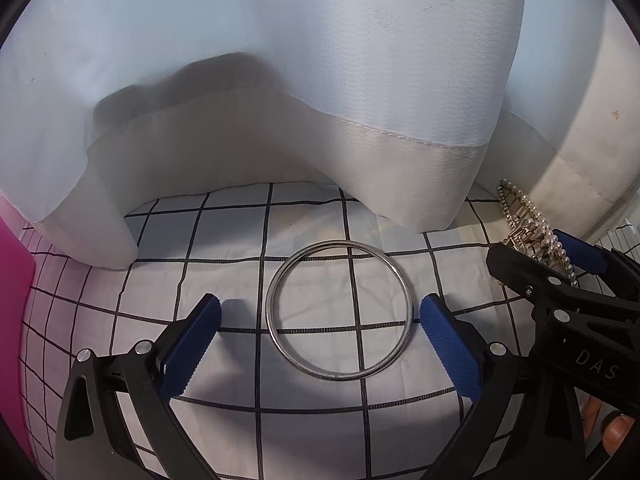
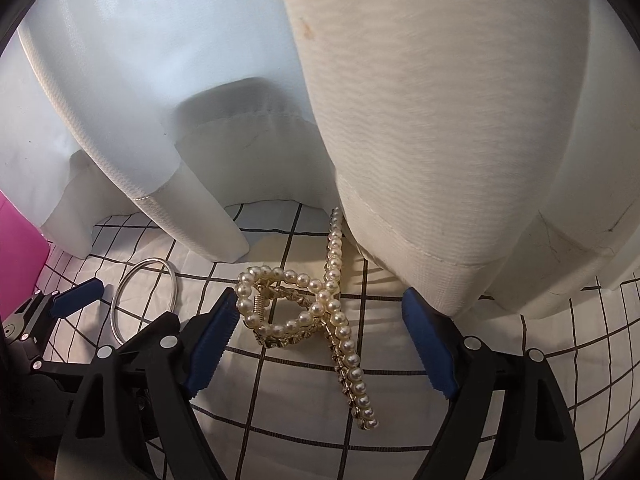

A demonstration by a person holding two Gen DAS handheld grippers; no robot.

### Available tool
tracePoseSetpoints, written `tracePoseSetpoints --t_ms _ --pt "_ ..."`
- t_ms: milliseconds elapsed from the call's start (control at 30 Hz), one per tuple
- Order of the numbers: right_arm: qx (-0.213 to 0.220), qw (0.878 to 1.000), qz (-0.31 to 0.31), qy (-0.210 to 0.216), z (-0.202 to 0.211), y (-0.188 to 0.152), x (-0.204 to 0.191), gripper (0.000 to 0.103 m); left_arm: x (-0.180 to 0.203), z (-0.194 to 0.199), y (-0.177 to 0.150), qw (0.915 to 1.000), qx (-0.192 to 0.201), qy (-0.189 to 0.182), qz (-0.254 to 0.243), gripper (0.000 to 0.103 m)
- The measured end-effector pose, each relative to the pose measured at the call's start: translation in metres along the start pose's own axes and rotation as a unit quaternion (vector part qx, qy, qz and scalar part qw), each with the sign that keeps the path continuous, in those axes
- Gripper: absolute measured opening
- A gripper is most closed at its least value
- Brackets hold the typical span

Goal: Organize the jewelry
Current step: 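Grasp the silver ring with left tool while right tool grasps the pearl clip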

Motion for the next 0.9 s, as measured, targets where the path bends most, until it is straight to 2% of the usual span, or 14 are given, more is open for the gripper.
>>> tracePoseSetpoints --t_ms 133,200,267,367,567,900 --pt "0.001 1.0 0.001 -0.001 -0.003 0.002 -0.005 0.078 0.0 0.008 -0.005 1.0 0.0 -0.005 -0.002 0.094" --pt "0.006 1.0 0.002 -0.003 -0.001 0.001 -0.005 0.069 0.0 0.012 -0.005 0.9999 0.007 -0.01 -0.009 0.085" --pt "0.011 1.0 0.006 0.004 0.004 -0.002 -0.002 0.052 0.006 0.016 -0.008 0.9996 0.014 -0.016 -0.018 0.071" --pt "0.014 1.0 0.012 0.01 0.007 -0.009 -0.003 0.044 0.009 0.016 -0.011 0.9995 0.017 -0.016 -0.019 0.07" --pt "0.017 1.0 0.003 0.022 0.017 -0.021 0.003 0.041 0.008 0.021 -0.02 0.9996 0.019 -0.015 -0.016 0.07" --pt "0.02 0.999 -0.003 0.042 0.044 -0.052 0.009 0.041 0.008 0.039 -0.042 0.9996 0.014 -0.022 -0.011 0.07"
Point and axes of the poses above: each gripper's, at about its wrist camera, not at the fingertips, and z roughly against the way its jaws point, x to its right, y to its top, the point moved 3 cm from there along -z, roughly the way its jaws point, and after that the axes turned 8 degrees about -y, right-handed, at the moved point
